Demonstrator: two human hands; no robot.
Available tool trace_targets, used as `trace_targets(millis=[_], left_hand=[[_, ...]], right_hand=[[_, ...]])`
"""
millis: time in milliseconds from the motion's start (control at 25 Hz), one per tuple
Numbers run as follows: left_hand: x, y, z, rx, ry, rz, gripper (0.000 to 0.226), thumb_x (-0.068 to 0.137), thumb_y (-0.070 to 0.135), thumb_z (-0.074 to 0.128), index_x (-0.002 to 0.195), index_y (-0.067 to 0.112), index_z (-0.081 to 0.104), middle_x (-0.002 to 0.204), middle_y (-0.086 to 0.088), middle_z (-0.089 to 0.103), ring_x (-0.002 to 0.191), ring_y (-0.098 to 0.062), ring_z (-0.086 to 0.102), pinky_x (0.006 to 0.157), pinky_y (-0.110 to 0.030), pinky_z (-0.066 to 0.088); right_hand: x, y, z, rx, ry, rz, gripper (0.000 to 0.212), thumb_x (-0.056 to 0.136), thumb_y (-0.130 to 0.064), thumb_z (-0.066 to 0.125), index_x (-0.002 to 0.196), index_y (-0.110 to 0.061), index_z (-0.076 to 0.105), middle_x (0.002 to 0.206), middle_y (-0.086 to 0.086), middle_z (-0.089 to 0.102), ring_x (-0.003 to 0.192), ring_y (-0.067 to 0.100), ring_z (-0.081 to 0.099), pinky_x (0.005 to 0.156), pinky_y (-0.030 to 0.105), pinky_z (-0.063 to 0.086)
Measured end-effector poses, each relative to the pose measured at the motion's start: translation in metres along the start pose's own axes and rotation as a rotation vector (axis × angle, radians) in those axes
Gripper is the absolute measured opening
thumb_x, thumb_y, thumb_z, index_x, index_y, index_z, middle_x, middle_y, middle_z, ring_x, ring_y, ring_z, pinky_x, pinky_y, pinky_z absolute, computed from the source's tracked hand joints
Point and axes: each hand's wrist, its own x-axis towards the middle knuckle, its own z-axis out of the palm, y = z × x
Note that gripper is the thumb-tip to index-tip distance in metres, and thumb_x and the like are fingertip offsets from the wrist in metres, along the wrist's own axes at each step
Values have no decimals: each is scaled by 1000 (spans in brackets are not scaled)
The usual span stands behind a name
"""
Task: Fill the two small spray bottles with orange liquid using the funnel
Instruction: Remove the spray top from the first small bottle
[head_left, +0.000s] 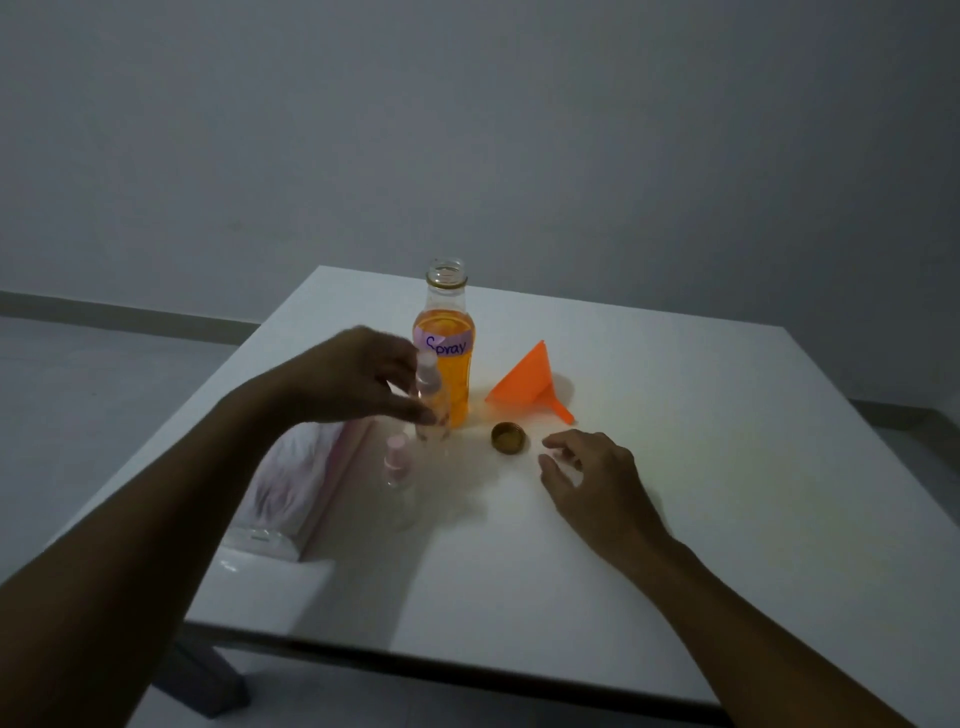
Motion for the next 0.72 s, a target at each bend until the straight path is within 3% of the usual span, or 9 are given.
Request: trace_targets(millis=[120, 200, 320, 400, 520, 640, 720], left_hand=[[-3, 36, -12, 6, 228, 91, 38, 70, 40, 79, 101, 19, 68, 91, 8, 72, 81, -3, 68, 66, -21, 54], [1, 65, -10, 32, 325, 137, 33, 76, 43, 74, 100, 21, 67, 89, 10, 69, 77, 0, 66, 61, -13, 50], [4, 100, 22, -42, 392, 194, 31, 85, 46, 64, 111, 31, 58, 95, 7, 64, 76, 0, 66, 63, -14, 54], [1, 111, 56, -66, 407, 226, 40, 86, 49, 60, 122, 34, 53, 104, 4, 55, 82, -3, 63, 67, -16, 54], [-6, 115, 110, -113, 364, 214, 58, 80, 51, 64, 132, 32, 48, 110, 5, 51, 90, -8, 59, 72, -21, 55], [-9, 112, 149, -212, 336, 157, 56, 73, 45, 74, 123, 28, 53, 111, 10, 57, 93, -8, 61, 70, -15, 53], [-8, 110, 164, -223, 316, 155, 54, 71, 44, 76, 117, 26, 56, 111, 10, 60, 92, -6, 62, 69, -13, 52]], right_hand=[[-20, 19, -29, 19, -78, -45, 24, 94, -9, 65, 117, -11, 74, 115, 2, 75, 106, 13, 70, 97, 21, 54], [-33, 25, -46, 70, -45, -37, 23, 92, -3, 66, 111, -12, 76, 108, 0, 78, 101, 12, 73, 94, 16, 54], [-40, 19, -68, 316, 65, 116, 21, 95, -1, 64, 107, -14, 75, 100, 0, 77, 78, 13, 77, 76, 36, 65], [-40, 7, -85, 495, 123, 191, 19, 98, -4, 60, 111, -10, 72, 98, 3, 76, 69, 19, 77, 65, 44, 65], [-39, -3, -111, 664, 153, 174, 20, 97, -9, 63, 116, -11, 69, 98, 5, 77, 73, 24, 77, 67, 40, 65], [-39, -2, -125, 730, 24, 192, 37, 87, -30, 70, 121, -15, 66, 89, 1, 77, 72, 19, 73, 64, 32, 62], [-39, 4, -127, 655, -75, 203, 40, 81, -39, 71, 112, -14, 71, 79, 1, 76, 63, 18, 69, 57, 30, 58]])
